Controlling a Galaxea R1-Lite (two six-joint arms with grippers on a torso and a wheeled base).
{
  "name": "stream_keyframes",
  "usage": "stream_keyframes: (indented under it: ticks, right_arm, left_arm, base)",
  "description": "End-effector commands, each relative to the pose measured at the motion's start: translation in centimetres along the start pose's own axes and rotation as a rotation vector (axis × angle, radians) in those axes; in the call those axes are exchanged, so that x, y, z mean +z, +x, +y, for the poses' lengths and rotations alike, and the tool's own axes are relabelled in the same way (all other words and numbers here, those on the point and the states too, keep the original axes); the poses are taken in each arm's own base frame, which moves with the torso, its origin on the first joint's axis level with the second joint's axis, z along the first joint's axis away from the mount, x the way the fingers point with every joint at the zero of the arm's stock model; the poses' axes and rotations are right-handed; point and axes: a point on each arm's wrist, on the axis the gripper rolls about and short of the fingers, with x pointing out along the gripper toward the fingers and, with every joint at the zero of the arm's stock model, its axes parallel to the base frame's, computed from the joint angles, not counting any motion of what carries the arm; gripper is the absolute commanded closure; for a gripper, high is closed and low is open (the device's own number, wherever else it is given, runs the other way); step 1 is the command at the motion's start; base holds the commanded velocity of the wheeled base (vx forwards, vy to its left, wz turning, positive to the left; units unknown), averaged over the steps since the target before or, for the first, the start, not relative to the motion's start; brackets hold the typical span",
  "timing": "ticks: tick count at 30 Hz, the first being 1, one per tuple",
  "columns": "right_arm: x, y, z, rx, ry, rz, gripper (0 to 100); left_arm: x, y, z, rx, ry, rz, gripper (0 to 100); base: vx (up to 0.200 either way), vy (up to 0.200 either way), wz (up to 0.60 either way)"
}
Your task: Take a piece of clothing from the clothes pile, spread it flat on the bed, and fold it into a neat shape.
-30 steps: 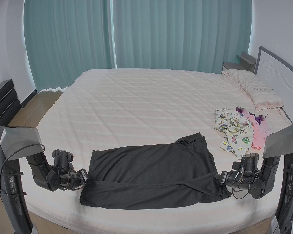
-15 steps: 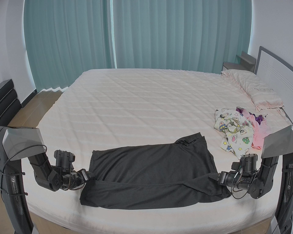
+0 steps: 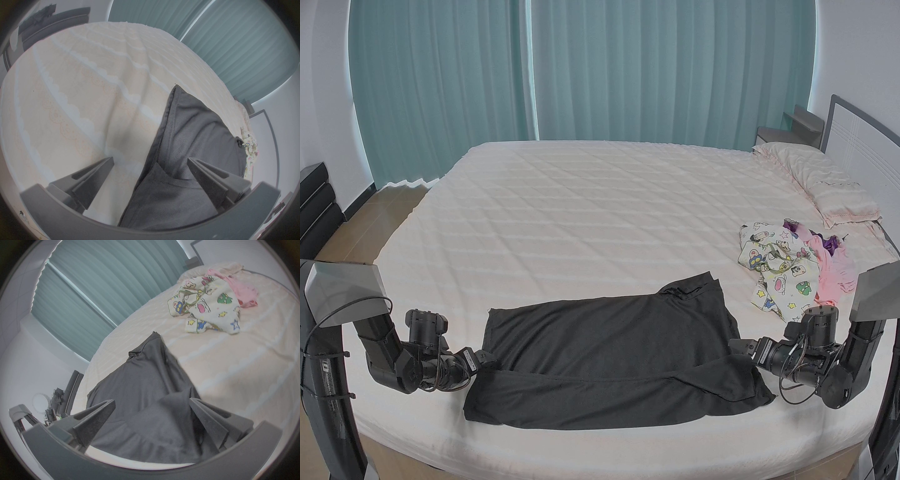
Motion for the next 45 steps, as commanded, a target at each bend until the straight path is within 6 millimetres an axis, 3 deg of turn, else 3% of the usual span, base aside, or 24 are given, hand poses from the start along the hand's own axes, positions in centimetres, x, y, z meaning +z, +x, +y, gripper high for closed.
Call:
stream_keyframes:
  ticks: [1, 7, 11, 18, 36, 45]
  right_arm:
    - [-2.0, -1.7, 2.5, 0.017, 0.040, 0.040, 0]
    - [-5.3, -2.5, 3.5, 0.020, 0.004, 0.164, 0]
    - [-6.6, -1.6, 2.4, -0.031, -0.018, 0.218, 0]
    - [-7.3, -0.8, 1.6, -0.079, -0.072, 0.147, 0]
    - [-7.9, -2.8, 2.0, -0.081, -0.146, 0.168, 0]
    - [-8.5, -1.6, 1.2, -0.117, -0.137, 0.187, 0]
  left_arm:
    - [0.5, -0.9, 0.3, -0.037, -0.036, 0.005, 0]
    - [0.4, -0.9, 0.4, -0.035, -0.037, 0.007, 0]
    - [0.4, -0.9, 0.4, -0.034, -0.035, 0.009, 0]
    - [0.4, -0.9, 0.4, -0.034, -0.035, 0.009, 0]
    - [0.4, -0.9, 0.4, -0.034, -0.034, 0.009, 0]
    - [0.3, -0.9, 0.4, -0.033, -0.034, 0.010, 0]
  base:
    - [0.000, 0.000, 0.00]
    - [0.000, 0.000, 0.00]
    - [0.000, 0.000, 0.00]
    - [0.000, 0.000, 0.00]
    - [0.000, 0.000, 0.00]
    - [0.000, 0.000, 0.00]
